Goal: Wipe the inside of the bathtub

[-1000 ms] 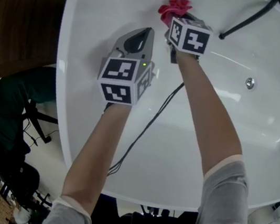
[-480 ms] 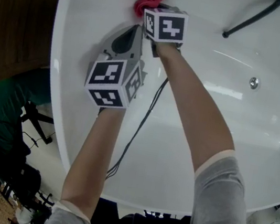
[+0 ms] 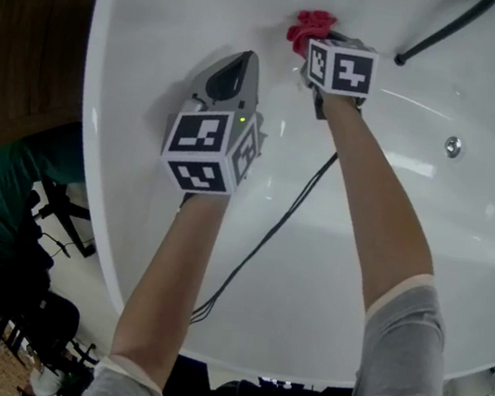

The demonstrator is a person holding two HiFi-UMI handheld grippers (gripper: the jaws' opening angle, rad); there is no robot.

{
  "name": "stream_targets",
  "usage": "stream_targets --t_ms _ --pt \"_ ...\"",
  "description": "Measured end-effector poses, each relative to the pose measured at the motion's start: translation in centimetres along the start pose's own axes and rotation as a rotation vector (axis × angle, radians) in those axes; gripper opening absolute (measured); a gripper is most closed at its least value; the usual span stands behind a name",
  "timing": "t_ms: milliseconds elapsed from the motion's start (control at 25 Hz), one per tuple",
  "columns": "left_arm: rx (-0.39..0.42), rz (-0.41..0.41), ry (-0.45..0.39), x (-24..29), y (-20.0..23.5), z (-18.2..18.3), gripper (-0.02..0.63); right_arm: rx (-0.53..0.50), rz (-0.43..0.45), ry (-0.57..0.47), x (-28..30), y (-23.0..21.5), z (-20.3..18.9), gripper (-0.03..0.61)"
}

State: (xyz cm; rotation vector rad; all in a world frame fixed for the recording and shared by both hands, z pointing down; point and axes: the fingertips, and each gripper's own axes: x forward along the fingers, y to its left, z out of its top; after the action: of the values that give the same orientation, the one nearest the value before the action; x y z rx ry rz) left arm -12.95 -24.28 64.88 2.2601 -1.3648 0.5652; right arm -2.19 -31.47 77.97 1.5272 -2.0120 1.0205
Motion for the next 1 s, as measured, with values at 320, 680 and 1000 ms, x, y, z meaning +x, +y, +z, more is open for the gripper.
stream_targets --t_ms 320,680,1000 --pt "-0.019 0.018 0.007 -0.2 0.5 -0.8 0.005 0.028 0.021 0.025 1.7 2.7 0.2 0.057" --pt "-0.026 0.031 0.009 -0.2 1.1 -1.5 0.005 -0.019 0.128 0.015 3.8 6.7 0.4 0.058" --pt "-0.028 0.005 0.017 0.9 -0.1 -2.8 0.005 -0.056 0.011 0.119 3.9 0.0 -3.7 0.057"
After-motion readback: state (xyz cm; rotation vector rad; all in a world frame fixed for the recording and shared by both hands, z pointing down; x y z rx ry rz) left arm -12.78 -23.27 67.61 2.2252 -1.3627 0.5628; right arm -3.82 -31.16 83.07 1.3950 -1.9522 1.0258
